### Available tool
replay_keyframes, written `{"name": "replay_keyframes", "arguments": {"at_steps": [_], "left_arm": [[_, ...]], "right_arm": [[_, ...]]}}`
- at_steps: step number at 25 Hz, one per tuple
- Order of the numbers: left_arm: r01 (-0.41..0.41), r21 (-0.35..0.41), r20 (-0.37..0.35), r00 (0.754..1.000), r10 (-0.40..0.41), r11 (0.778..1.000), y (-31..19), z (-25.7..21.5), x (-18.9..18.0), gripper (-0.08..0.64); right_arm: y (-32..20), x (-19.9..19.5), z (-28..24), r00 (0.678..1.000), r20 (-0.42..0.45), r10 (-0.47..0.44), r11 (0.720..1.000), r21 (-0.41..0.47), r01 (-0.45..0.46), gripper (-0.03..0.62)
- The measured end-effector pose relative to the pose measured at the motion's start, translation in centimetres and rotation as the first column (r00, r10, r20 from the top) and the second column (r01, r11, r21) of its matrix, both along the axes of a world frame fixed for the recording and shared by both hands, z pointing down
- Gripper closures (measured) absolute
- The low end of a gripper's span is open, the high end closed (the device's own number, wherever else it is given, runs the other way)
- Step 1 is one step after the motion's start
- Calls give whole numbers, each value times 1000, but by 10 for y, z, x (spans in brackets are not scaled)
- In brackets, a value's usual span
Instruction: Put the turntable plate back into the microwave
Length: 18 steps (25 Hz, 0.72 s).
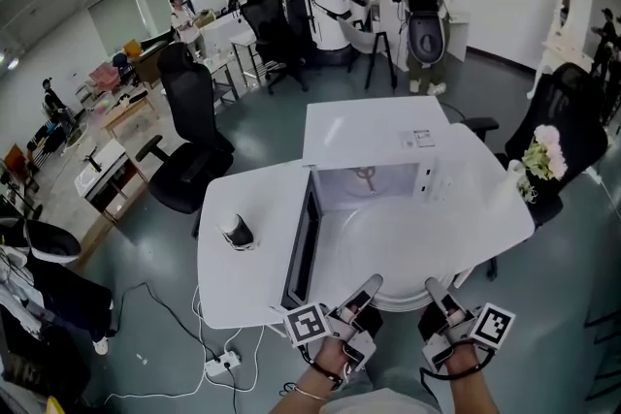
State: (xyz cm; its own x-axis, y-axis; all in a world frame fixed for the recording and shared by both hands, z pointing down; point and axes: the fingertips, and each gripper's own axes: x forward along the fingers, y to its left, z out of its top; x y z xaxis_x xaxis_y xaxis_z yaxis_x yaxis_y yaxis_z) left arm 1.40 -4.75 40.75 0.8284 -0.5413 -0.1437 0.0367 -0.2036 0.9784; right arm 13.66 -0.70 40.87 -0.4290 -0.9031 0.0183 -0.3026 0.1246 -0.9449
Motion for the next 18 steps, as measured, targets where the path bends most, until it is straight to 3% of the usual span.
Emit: {"name": "replay_keyframes", "arguments": {"at_steps": [18], "left_arm": [[142,-53,41,989,-140,988,-48,17,25,508]], "right_arm": [[-67,28,17,987,11,-161,985,-56,162,522]]}}
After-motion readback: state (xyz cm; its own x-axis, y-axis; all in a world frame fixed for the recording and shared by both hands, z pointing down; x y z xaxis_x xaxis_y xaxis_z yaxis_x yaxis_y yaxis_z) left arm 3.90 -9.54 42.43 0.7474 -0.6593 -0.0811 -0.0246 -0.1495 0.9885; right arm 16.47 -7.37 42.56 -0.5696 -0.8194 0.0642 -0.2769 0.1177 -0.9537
